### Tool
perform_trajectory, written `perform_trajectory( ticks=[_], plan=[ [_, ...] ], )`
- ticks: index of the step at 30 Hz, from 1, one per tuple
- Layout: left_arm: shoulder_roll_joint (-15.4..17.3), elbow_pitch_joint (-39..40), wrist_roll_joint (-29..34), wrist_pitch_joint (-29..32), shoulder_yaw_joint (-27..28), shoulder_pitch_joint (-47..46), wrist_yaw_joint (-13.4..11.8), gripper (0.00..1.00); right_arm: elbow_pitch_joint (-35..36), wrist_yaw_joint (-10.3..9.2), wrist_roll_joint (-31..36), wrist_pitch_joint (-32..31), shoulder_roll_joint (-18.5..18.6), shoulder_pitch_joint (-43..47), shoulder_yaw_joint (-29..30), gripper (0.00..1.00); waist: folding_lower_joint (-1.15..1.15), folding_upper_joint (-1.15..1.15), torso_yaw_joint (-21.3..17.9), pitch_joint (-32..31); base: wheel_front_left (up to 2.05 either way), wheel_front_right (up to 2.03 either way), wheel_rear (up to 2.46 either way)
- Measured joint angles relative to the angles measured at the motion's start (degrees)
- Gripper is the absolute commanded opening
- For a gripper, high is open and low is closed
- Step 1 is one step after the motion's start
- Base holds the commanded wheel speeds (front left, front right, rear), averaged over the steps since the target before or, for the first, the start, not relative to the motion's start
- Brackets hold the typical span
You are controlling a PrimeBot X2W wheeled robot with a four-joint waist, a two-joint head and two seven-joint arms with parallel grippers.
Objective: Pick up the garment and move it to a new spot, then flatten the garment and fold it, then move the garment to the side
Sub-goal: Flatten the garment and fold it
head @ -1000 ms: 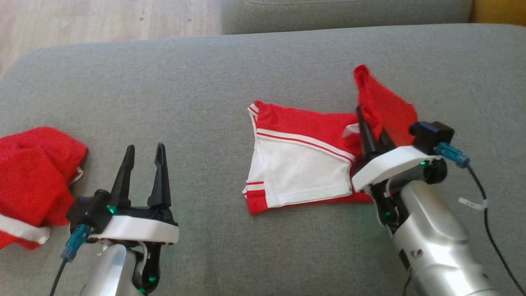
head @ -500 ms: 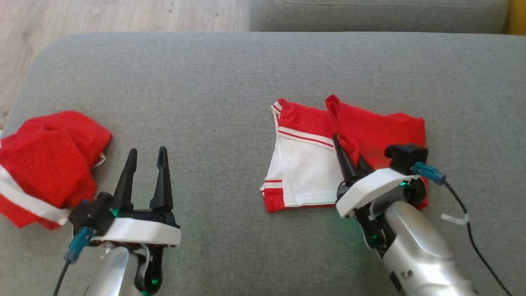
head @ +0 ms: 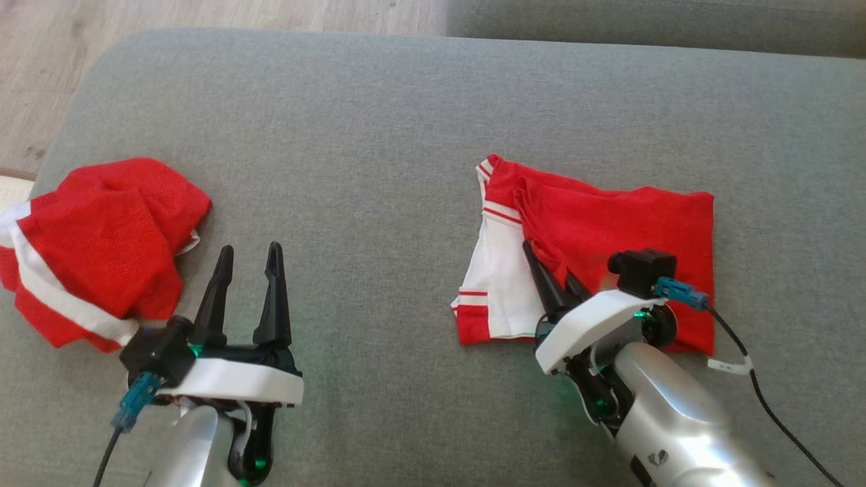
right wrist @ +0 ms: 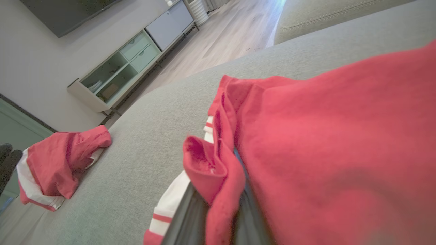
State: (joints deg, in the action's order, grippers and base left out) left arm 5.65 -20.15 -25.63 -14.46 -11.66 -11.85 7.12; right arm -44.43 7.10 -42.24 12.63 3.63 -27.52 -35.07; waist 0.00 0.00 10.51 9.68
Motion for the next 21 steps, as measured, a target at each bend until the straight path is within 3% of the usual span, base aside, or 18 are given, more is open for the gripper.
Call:
perform_trajectory(
  ticks=[6,7,8,12,17,19,21],
  plan=[
    [0.0,-0.2,0.0,0.0,0.0,0.0,0.0,1.0,-0.9,0.0,-3.1,0.6,0.1,-1.5,-3.5,0.0,0.0,0.0,0.7,0.5,0.0,0.0,0.0],
    [-0.1,-0.2,0.0,0.0,0.0,0.0,0.0,1.0,-1.0,0.0,-3.8,0.6,0.1,-1.6,-4.3,0.18,0.0,0.0,0.7,0.5,0.0,0.0,0.0],
    [-0.1,-0.3,0.0,0.0,0.0,0.0,0.0,1.0,-1.3,0.0,-4.7,0.6,0.1,-1.7,-4.7,1.0,0.0,0.0,0.7,0.5,0.0,0.0,0.0],
    [-0.2,-0.4,0.0,0.0,0.2,0.0,0.0,1.0,-0.2,0.0,-8.0,1.1,0.2,-3.2,-9.3,1.0,0.0,0.0,0.4,0.4,0.0,0.0,0.0],
    [-0.2,-0.3,0.0,0.0,0.7,0.0,0.0,1.0,-0.3,0.0,-9.7,1.2,0.1,-4.7,-9.2,1.0,0.0,0.0,-1.1,0.0,0.0,0.0,0.0],
    [-0.2,0.3,0.0,0.0,0.7,0.0,0.0,1.0,-0.5,0.0,-8.7,1.6,0.1,-5.7,-8.3,1.0,0.0,0.0,-2.1,-0.3,0.0,0.0,0.0],
    [-0.2,1.4,0.0,0.0,0.7,0.0,0.0,1.0,0.2,0.0,-2.7,1.6,0.1,-6.9,-5.9,1.0,0.0,0.0,-3.2,-0.6,0.0,0.0,0.0]
  ],
)
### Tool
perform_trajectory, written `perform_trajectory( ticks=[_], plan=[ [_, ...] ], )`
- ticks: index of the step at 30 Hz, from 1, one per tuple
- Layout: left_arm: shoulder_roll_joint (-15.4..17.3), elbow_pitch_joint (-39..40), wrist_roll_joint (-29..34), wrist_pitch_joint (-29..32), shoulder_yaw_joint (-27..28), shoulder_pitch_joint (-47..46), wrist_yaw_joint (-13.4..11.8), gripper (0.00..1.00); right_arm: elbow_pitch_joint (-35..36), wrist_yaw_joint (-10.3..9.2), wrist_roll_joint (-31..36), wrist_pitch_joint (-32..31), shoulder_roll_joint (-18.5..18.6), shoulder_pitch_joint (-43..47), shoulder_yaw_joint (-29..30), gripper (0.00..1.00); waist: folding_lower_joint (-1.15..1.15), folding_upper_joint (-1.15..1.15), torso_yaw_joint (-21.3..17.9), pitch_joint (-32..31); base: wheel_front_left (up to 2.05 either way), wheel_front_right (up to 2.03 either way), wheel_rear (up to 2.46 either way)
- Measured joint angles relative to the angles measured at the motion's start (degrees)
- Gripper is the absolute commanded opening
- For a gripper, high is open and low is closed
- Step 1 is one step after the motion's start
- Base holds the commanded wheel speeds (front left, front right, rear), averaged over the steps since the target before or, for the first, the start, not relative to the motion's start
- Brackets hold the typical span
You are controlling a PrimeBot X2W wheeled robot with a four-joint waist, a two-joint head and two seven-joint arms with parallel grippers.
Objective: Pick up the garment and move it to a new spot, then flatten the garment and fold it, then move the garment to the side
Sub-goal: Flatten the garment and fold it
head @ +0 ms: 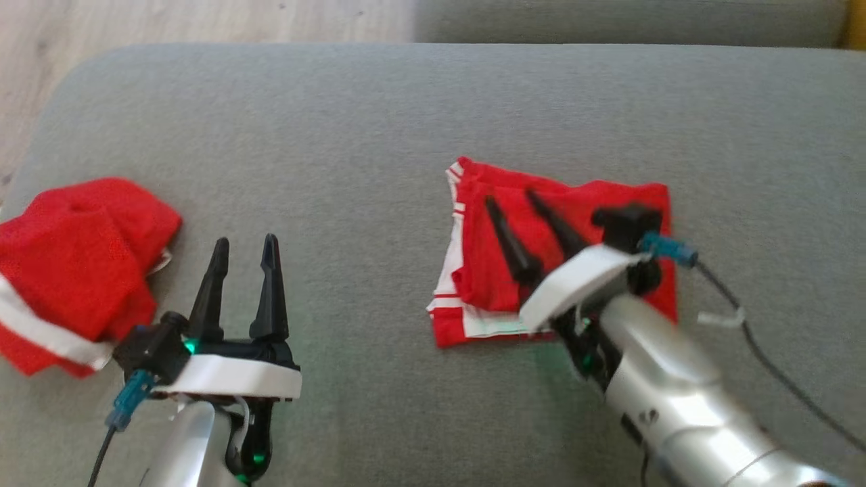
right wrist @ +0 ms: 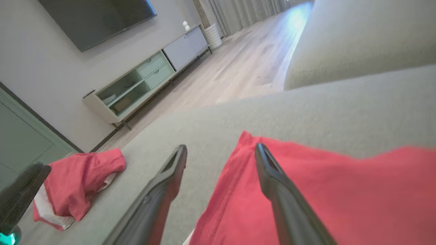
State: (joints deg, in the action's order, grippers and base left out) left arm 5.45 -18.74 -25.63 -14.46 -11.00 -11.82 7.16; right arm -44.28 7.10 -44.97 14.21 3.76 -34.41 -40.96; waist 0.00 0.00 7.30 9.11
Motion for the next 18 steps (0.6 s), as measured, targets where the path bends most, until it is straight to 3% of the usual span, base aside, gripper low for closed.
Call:
perform_trajectory(
  ticks=[5,8,10,15,18],
  plan=[
    [0.0,2.7,0.0,0.0,0.1,0.1,0.0,1.0,2.6,0.0,14.7,0.0,-0.1,0.2,11.5,1.0,0.0,0.0,-2.8,-0.8,0.0,0.0,0.0],
    [-0.3,4.4,-1.0,0.0,0.4,0.2,0.0,1.0,4.8,0.0,27.8,0.0,0.1,2.9,19.0,1.0,0.0,0.0,-4.3,-1.3,0.0,0.0,0.0],
    [-0.4,5.0,-0.9,0.0,0.3,0.2,0.0,1.0,6.9,0.0,33.0,0.1,0.0,5.8,23.5,1.0,0.0,0.0,-5.1,-1.6,0.0,0.0,0.0],
    [-0.4,5.7,0.0,0.0,0.0,0.8,0.0,1.0,13.0,0.0,40.2,0.1,0.0,14.0,33.4,1.0,0.0,0.0,-6.5,-2.2,0.0,0.0,0.0],
    [-0.5,6.2,0.0,0.0,-0.3,1.5,0.0,1.0,17.7,0.0,41.3,0.2,-0.2,17.0,37.1,1.0,0.0,0.0,-7.0,-2.3,0.0,0.0,0.0]
  ],
)
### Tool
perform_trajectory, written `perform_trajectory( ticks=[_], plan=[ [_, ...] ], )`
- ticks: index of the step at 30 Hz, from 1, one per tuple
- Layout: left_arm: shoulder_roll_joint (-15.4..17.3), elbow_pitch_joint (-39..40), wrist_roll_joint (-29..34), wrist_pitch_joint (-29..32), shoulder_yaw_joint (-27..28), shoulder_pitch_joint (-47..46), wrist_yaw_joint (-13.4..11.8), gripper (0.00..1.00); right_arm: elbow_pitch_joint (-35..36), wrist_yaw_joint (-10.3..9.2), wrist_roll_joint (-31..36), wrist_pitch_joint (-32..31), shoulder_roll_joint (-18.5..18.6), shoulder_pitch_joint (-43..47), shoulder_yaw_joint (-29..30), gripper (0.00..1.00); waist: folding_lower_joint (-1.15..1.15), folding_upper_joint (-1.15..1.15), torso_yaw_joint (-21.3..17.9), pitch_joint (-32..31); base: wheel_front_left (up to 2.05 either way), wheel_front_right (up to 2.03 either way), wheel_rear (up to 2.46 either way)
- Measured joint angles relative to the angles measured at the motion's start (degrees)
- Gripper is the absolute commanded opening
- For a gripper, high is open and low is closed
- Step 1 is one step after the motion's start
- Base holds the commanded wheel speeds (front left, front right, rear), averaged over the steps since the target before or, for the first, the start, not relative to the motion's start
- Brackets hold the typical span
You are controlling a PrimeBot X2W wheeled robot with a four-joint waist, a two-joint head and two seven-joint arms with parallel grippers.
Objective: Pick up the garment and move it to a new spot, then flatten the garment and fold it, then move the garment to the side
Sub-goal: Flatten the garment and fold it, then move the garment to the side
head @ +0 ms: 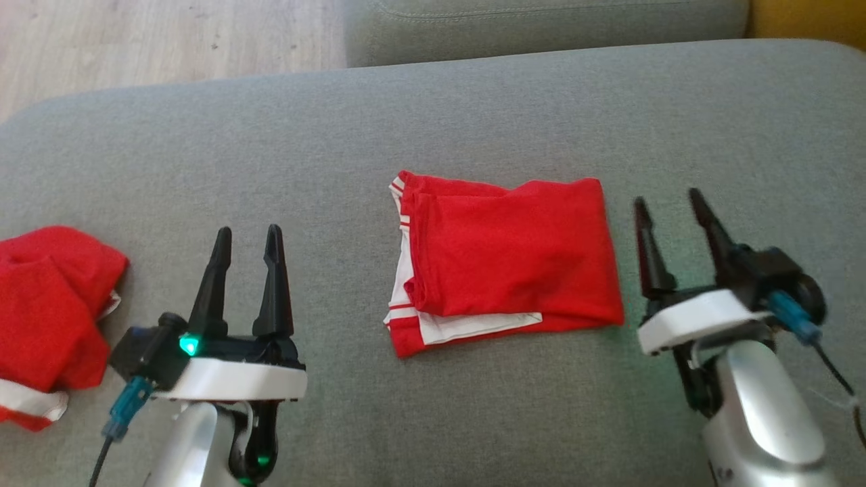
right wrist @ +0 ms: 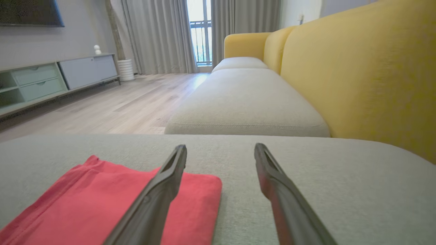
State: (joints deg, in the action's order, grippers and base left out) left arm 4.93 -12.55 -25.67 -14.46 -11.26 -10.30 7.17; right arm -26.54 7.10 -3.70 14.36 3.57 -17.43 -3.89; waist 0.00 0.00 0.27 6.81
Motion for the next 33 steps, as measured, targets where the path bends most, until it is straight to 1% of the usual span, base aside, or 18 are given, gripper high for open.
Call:
perform_trajectory(
  ticks=[4,6,10,21,27,32,33],
  plan=[
    [-0.3,0.3,-0.1,0.0,0.7,1.0,0.1,1.0,4.9,0.0,1.8,0.0,-0.2,3.3,2.2,1.0,0.0,0.0,-0.7,0.1,0.0,0.0,0.0],
    [-0.3,0.3,0.7,0.0,0.7,1.4,0.4,1.0,6.0,0.0,1.4,0.0,-0.2,5.0,2.8,1.0,0.0,0.0,-0.8,0.2,0.0,0.0,0.0],
    [-0.3,0.2,2.7,0.0,0.4,2.2,0.4,1.0,7.1,0.0,0.6,0.0,-0.5,7.7,3.0,1.0,0.0,0.0,-0.9,0.4,0.0,0.0,0.0],
    [-0.3,0.0,2.7,0.0,0.4,1.5,0.4,1.0,8.8,0.0,0.7,-0.4,-0.6,7.4,3.5,1.0,0.0,0.0,-0.1,2.1,0.0,0.0,0.0],
    [-0.4,0.0,2.6,0.0,-0.8,0.0,0.4,1.0,7.0,0.0,0.6,-2.6,-0.6,5.6,3.5,1.0,0.0,0.0,1.5,4.4,0.0,0.0,0.0],
    [-0.3,-0.4,2.2,0.0,-1.5,-0.8,0.4,1.0,2.3,0.0,-2.1,-5.0,-0.6,3.0,2.2,1.0,-0.01,0.0,3.1,6.1,0.0,0.0,0.0],
    [-0.3,-0.5,1.8,0.0,-1.7,-1.3,0.4,1.0,0.2,0.0,-2.5,-5.9,-0.6,2.4,1.7,1.0,-0.01,0.0,3.7,6.6,0.0,0.0,0.0]
  ],
)
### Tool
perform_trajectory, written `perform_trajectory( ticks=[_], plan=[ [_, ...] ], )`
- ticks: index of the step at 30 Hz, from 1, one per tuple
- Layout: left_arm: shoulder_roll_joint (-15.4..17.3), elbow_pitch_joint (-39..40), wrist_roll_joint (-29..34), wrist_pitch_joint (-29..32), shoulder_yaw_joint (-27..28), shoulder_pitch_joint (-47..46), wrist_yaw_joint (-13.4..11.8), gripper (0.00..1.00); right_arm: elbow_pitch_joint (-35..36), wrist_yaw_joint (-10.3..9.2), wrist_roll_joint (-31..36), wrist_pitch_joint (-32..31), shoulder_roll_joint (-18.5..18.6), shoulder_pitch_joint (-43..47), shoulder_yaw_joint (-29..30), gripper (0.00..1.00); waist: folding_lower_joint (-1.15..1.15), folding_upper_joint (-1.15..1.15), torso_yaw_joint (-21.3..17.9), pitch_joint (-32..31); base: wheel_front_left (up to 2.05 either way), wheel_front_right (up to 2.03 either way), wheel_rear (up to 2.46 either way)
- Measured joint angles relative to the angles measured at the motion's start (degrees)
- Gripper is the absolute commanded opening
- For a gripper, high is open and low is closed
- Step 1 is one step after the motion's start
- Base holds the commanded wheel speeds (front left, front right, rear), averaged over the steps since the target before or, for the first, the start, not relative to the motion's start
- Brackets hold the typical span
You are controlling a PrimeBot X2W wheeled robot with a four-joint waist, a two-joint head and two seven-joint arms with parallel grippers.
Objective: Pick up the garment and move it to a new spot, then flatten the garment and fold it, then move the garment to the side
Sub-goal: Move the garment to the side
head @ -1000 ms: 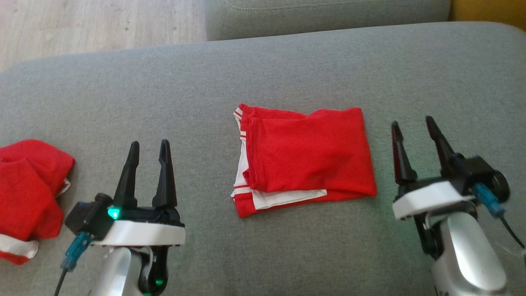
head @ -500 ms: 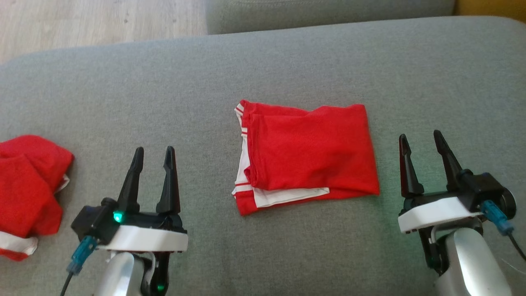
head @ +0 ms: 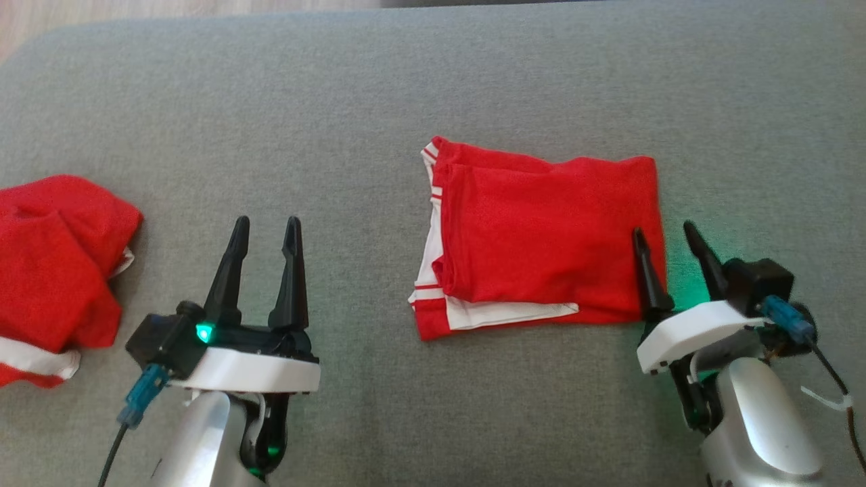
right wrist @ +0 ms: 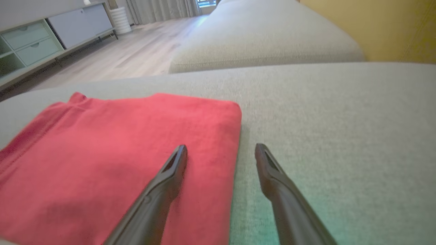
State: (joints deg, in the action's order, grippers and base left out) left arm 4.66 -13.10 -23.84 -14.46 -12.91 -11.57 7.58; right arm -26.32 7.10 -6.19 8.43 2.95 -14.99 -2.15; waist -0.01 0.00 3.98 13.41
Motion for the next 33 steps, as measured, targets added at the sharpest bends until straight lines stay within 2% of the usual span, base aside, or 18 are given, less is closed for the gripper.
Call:
perform_trajectory(
  ticks=[10,11,12,13,18,25,28,29,30,33],
  plan=[
    [0.0,-0.6,-0.1,0.0,-0.6,-1.3,0.0,1.0,-9.5,0.0,-4.5,-2.3,0.3,-4.3,-2.8,1.0,0.0,0.0,1.3,1.4,0.0,0.0,0.0],
    [0.0,-0.7,-0.4,0.0,-0.6,-1.3,0.0,1.0,-10.1,0.0,-4.6,-2.1,0.3,-4.8,-3.3,0.91,0.0,0.0,1.2,1.4,0.0,0.0,0.0],
    [0.0,-0.7,-0.4,0.0,-0.6,-1.3,0.0,1.0,-10.5,0.0,-4.6,-1.7,0.3,-5.1,-3.7,0.4,0.0,0.0,1.1,1.4,0.0,0.0,0.0],
    [0.0,-0.7,-0.4,0.0,-0.8,-1.3,0.0,1.0,-11.0,0.0,-4.4,-1.3,0.3,-5.4,-4.0,0.0,0.0,0.0,1.0,1.3,0.0,0.0,0.0],
    [0.0,-0.7,-0.4,0.0,-1.3,-1.4,0.0,1.0,-11.7,0.0,0.1,-0.6,0.2,-6.3,-3.9,0.0,0.0,0.0,-0.3,0.6,0.0,0.0,0.0],
    [0.1,-0.5,-0.4,0.0,-1.6,-1.4,0.0,1.0,-8.6,0.0,12.9,-2.1,1.0,-9.5,-3.7,0.0,0.0,0.0,-3.3,0.3,0.0,0.0,0.0],
    [0.2,-0.5,-0.4,0.0,-1.6,-1.5,0.0,1.0,-7.8,0.01,13.9,-3.1,5.5,-11.7,-4.8,0.0,0.01,0.0,-4.3,0.6,0.0,0.0,0.0],
    [0.2,-0.4,-0.4,0.0,-1.7,-1.6,0.0,1.0,-7.8,0.01,13.8,-3.5,7.6,-12.2,-4.8,0.0,0.01,0.0,-4.5,0.9,0.0,0.0,0.0],
    [0.2,-0.3,-0.4,0.0,-1.8,-1.9,0.0,1.0,-8.1,0.01,13.1,-3.8,12.3,-13.3,-4.7,0.0,0.0,0.0,-4.8,1.4,0.0,0.0,0.0],
    [0.2,0.0,-0.4,0.0,-1.9,-2.8,0.0,1.0,-9.2,0.01,11.6,-4.0,18.1,-15.4,-4.7,0.0,0.0,0.0,-5.0,2.6,0.0,0.0,0.0]
  ],
)
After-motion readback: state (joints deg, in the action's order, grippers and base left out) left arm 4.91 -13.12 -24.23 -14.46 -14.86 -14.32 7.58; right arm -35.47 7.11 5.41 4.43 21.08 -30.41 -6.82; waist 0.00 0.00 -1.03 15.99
